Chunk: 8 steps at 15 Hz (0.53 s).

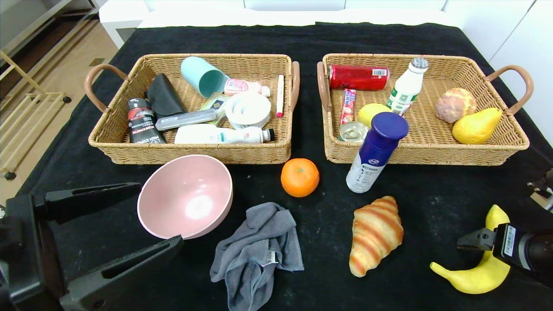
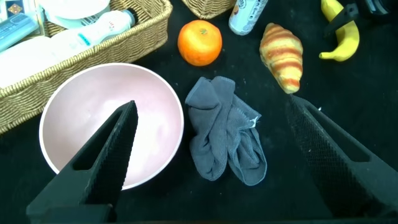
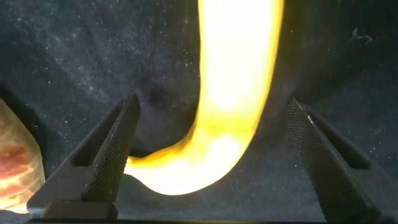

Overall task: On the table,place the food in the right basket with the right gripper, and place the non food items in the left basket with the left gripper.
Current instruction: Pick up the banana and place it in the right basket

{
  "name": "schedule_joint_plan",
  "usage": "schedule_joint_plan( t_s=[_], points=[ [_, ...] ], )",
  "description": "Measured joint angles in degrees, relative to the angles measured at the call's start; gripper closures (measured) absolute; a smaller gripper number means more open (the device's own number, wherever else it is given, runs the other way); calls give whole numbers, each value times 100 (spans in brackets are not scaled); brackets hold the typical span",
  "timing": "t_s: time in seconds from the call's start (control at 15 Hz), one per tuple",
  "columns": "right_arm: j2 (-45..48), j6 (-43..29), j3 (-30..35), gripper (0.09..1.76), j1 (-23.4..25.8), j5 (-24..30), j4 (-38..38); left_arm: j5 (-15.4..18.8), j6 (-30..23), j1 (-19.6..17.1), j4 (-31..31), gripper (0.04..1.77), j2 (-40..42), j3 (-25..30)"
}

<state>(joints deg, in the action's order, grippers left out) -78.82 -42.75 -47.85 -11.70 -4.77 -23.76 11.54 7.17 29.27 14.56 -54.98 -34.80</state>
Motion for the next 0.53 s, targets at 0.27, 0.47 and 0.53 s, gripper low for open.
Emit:
schedule_joint_plan(
  t_s=[0.27,0.47,0.53],
  points=[
    [-12,0,13,64,-61,-2,4,-2,0,0,0,9,10,0],
    [-37,1,26,99,-72,-7,6,0,33,0,-4,9,18,2],
    [-39,1,26,108,-72,-5,9,2,35,0,-6,9,22,5]
  ],
)
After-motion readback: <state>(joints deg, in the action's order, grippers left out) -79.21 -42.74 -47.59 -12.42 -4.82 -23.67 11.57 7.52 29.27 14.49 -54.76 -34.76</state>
